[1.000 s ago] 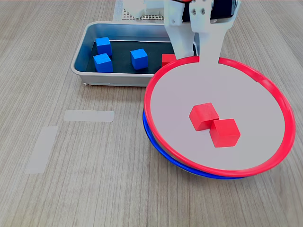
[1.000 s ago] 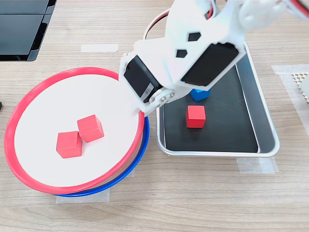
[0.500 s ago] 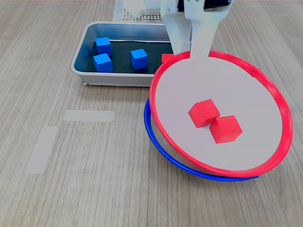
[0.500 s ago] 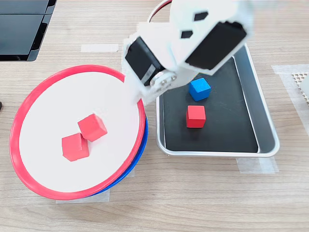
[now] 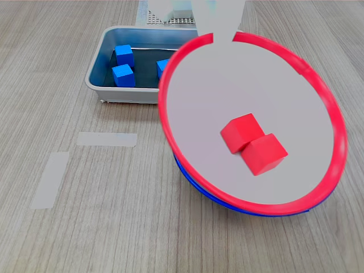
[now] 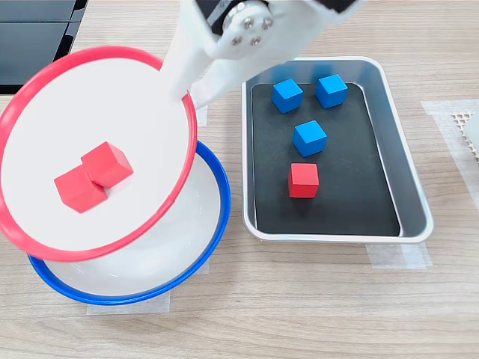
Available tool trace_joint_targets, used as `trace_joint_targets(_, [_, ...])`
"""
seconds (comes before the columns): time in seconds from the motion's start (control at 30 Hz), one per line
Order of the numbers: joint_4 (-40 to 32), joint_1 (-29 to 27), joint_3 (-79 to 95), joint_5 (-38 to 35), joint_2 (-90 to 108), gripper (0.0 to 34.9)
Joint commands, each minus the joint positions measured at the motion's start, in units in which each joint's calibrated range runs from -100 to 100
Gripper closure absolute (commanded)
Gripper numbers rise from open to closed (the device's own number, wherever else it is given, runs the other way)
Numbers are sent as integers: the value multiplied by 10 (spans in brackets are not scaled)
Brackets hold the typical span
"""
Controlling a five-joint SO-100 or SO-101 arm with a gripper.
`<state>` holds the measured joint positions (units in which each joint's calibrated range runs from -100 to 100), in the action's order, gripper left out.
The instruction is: Resolve any anomalies and move all blocks to matching dishes
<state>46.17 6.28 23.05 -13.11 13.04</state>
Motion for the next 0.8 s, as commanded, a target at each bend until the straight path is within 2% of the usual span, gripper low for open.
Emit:
trace_joint_targets(0.0, [3,-14,-22,-2,41,349])
trace_joint_targets(0.4, [-69,0,72,-16,20,349])
trace_joint_targets(0.77, [-92,-9,121,-1,97,349])
